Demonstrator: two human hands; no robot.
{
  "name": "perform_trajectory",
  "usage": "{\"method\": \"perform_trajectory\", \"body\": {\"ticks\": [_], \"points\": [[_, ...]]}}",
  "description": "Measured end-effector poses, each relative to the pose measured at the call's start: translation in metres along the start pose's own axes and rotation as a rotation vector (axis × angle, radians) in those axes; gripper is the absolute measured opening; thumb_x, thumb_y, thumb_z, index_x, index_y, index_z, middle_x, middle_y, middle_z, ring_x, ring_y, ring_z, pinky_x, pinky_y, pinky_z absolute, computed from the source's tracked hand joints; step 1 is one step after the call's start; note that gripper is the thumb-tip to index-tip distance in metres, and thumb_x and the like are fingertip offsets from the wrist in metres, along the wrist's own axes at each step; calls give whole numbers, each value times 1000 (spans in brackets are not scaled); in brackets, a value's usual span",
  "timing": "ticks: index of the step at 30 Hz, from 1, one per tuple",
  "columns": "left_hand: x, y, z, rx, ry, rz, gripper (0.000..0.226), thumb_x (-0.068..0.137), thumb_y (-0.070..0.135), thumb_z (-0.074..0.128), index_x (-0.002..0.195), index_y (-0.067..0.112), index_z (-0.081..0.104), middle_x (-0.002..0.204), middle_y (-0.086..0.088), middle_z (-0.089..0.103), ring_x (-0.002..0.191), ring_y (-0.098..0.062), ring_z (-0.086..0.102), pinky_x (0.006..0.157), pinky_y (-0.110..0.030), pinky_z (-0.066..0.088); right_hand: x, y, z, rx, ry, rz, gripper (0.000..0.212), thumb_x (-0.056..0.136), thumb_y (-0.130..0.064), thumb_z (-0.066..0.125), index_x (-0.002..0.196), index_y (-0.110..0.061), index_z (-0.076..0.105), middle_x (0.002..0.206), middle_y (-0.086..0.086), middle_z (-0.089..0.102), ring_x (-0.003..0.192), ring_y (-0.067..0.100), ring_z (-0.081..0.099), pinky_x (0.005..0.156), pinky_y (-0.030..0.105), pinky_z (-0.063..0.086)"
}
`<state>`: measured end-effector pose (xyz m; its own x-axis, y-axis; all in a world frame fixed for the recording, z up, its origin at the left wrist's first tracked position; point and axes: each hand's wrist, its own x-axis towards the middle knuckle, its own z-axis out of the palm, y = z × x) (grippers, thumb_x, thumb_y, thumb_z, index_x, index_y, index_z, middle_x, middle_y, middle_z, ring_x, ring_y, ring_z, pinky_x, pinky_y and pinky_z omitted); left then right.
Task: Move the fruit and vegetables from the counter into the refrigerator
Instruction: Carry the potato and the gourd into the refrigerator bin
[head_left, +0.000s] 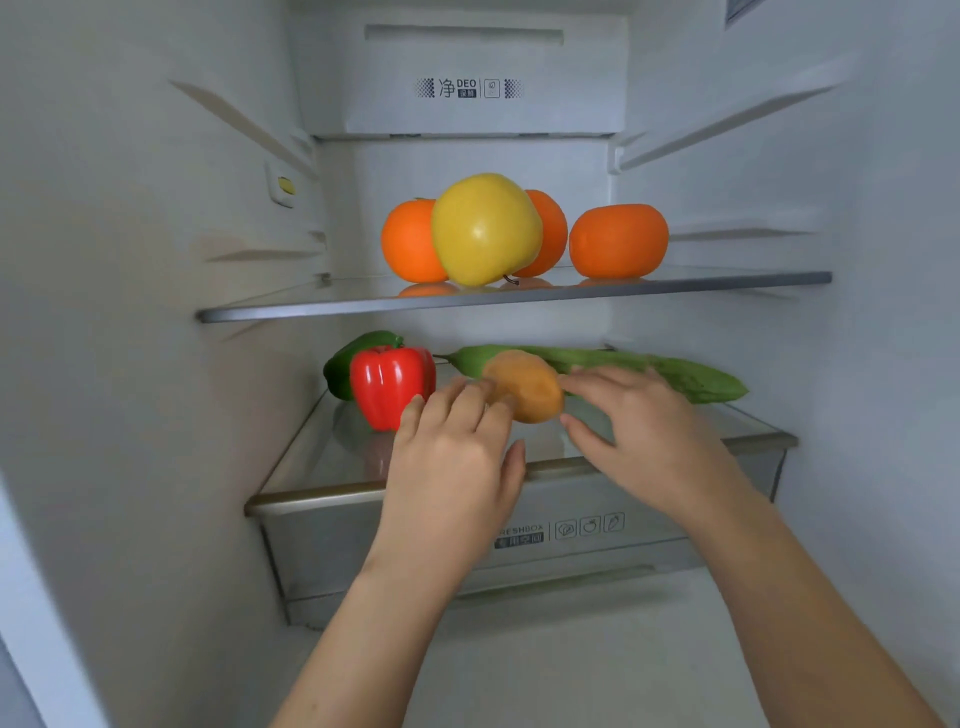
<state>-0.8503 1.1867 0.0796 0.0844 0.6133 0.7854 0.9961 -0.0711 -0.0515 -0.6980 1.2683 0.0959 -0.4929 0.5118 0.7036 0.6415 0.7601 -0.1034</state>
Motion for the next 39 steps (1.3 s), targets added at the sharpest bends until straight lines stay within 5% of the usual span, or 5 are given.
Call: {"method": "perform_trajectory", "body": {"ticks": [4, 10, 22, 32, 39], "points": [[-19, 5, -1, -58, 19, 7, 38, 77, 28, 46, 100, 6, 67, 109, -14, 66, 100, -32, 62, 82, -47, 50, -25, -19, -1, -44, 126, 11, 32, 77, -24, 57, 103, -8, 68, 104, 10, 70, 95, 29, 65, 85, 55, 45], [-45, 15, 0, -161, -27, 22, 39, 79, 28, 45, 106, 6, 64, 114, -14, 63, 105, -31, 60, 85, -49, 49, -66, -41, -5, -113, 142, 60, 41, 79, -32, 43, 101, -10, 69, 103, 6, 70, 94, 24, 66, 83, 51, 48], [-107, 93, -25, -114, 44, -17, 35, 80, 25, 46, 105, 8, 65, 114, -11, 65, 103, -30, 61, 85, -49, 50, -156, -34, -40, -82, 85, 53, 41, 80, -31, 44, 104, -9, 68, 108, 9, 69, 97, 27, 66, 81, 50, 52], [-179, 178, -78, -7, -66, -180, 38, 80, 27, 44, 106, 8, 64, 114, -11, 65, 106, -30, 61, 87, -50, 48, -241, -44, -81, -4, 59, 1, 33, 73, -22, 66, 104, -8, 68, 108, 12, 69, 99, 32, 65, 83, 59, 45], [-224, 209, -133, 46, -38, -263, 39, 79, 28, 44, 104, 7, 66, 111, -12, 66, 104, -30, 62, 85, -49, 49, -283, -76, -120, 30, 13, -29, 34, 75, -27, 57, 103, -11, 69, 111, 9, 68, 101, 31, 64, 84, 56, 47]]}}
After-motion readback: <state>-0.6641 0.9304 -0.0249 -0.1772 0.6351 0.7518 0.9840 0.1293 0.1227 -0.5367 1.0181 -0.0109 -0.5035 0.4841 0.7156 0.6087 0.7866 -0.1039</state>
